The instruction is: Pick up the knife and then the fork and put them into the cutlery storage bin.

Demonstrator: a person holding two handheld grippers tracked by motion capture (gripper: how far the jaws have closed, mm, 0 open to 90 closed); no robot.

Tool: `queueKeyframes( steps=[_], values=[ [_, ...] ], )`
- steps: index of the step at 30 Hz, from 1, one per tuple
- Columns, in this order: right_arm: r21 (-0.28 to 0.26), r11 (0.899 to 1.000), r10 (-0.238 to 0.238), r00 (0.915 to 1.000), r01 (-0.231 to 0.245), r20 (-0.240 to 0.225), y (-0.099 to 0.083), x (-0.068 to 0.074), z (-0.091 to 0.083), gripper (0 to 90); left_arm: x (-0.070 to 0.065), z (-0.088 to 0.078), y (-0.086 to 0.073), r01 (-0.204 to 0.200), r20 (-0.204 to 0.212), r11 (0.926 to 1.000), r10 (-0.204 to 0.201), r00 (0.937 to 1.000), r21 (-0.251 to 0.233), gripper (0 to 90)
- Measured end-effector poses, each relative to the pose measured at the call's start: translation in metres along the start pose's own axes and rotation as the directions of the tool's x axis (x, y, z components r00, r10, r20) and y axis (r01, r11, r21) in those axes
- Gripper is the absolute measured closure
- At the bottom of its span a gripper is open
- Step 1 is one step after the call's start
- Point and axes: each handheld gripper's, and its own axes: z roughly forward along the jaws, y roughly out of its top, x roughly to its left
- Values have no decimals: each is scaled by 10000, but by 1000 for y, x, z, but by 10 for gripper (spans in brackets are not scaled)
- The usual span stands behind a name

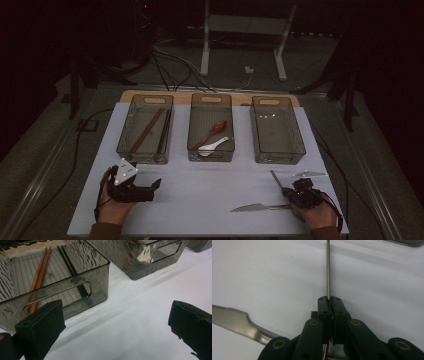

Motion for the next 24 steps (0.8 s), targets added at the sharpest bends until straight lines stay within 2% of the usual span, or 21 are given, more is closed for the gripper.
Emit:
queueKeyframes(
  steps=[4,10,19,24],
  values=[
    [-127,9996,237,9997,-238,-54,0,-2,-1,876,1,0,0,10,4,10000,-10,10000,6,17],
    [-585,9974,416,9991,-420,-92,2,-5,-7,877,1,0,0,8,-14,10000,-8,10000,-14,17],
    [-1432,9887,429,9990,-442,-121,7,-4,-22,879,1,-1,0,27,-20,10000,-27,10000,-27,17],
    [-1724,9842,373,9992,-397,-169,12,-2,-30,878,1,-1,0,27,-16,10000,-27,10000,-36,17]
  ],
)
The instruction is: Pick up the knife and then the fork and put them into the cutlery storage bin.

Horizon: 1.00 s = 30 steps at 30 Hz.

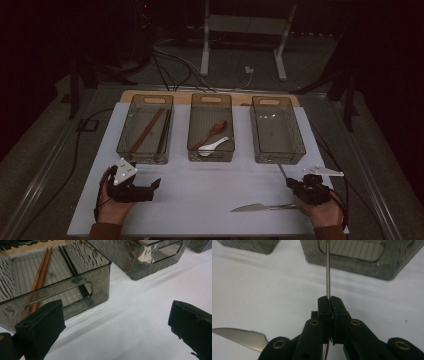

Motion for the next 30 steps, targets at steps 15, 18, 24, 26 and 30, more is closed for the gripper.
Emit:
queueKeyframes(
  steps=[15,18,24,26,30],
  values=[
    [-720,9959,542,9985,-540,18,21,-12,-11,877,0,0,0,-16,-1,10000,16,10000,17,17],
    [-846,9947,598,9982,-589,77,27,-14,-11,878,0,0,0,-4,0,10000,4,10000,14,17],
    [-1167,9909,702,9972,-668,259,44,-19,-9,877,0,0,0,-12,-4,10000,12,10000,32,17],
    [-1296,9892,740,9966,-688,357,51,-21,-9,877,0,0,0,8,1,10000,-8,10000,28,17],
    [-1474,9862,835,9954,-758,471,65,-24,-7,877,0,0,-1,22,5,10000,-22,10000,11,17]
  ],
)
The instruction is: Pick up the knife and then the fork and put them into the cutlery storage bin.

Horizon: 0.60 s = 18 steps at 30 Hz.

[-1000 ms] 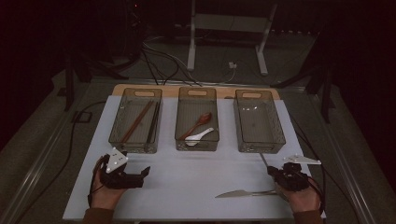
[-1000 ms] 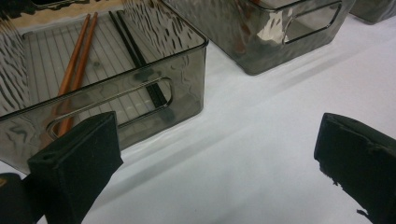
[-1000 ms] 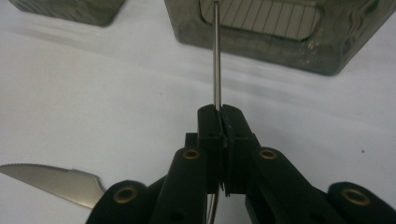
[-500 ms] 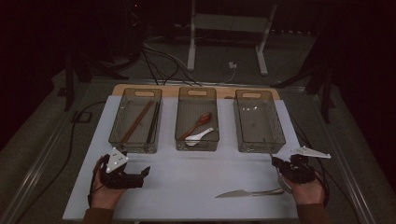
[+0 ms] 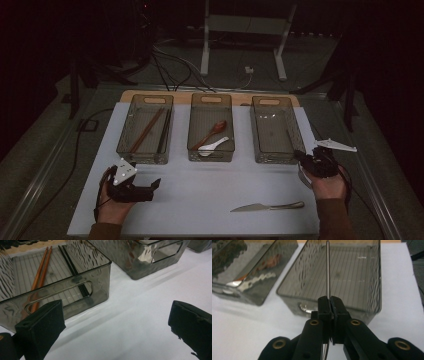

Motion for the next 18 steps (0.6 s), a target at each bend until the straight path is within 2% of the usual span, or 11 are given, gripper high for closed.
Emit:
queueKeyframes(
  steps=[9,18],
  values=[
    [-338,9990,282,9994,-275,192,25,-7,13,877,0,1,0,-16,25,10000,16,10000,32,17],
    [-692,9968,421,9990,-409,160,48,-12,26,876,0,1,0,-20,50,10000,20,10000,61,17]
  ],
)
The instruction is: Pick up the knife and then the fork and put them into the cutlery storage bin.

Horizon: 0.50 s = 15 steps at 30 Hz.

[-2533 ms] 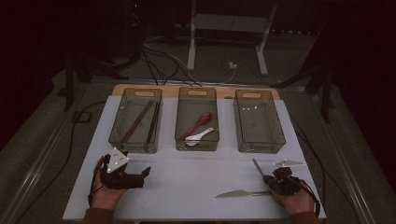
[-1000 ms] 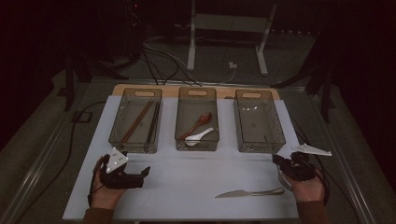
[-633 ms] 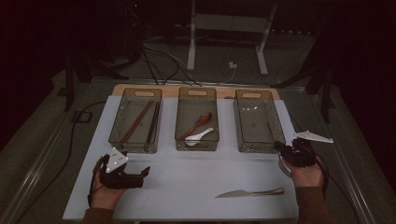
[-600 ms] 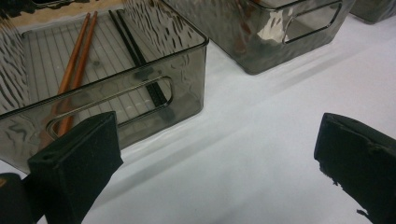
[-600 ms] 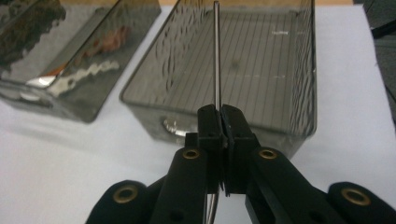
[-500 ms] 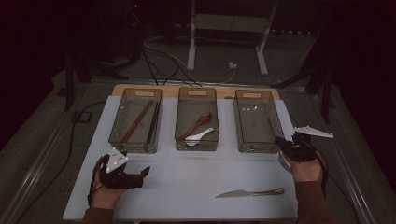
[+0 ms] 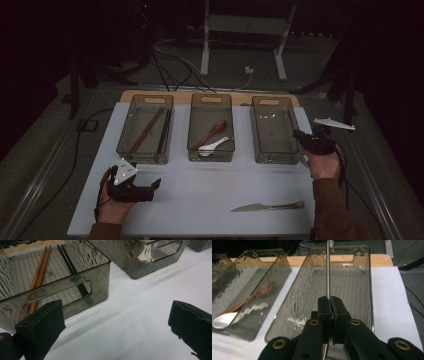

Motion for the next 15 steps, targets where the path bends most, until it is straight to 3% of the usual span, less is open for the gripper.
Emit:
queueKeyframes(
  steps=[8,15],
  values=[
    [-213,9996,182,9998,-182,-18,13,-5,12,876,0,1,0,-28,10,10000,28,10000,28,17],
    [-41,9996,285,9994,-285,192,15,-9,26,876,-1,1,0,-48,21,10000,48,10000,29,17]
  ],
)
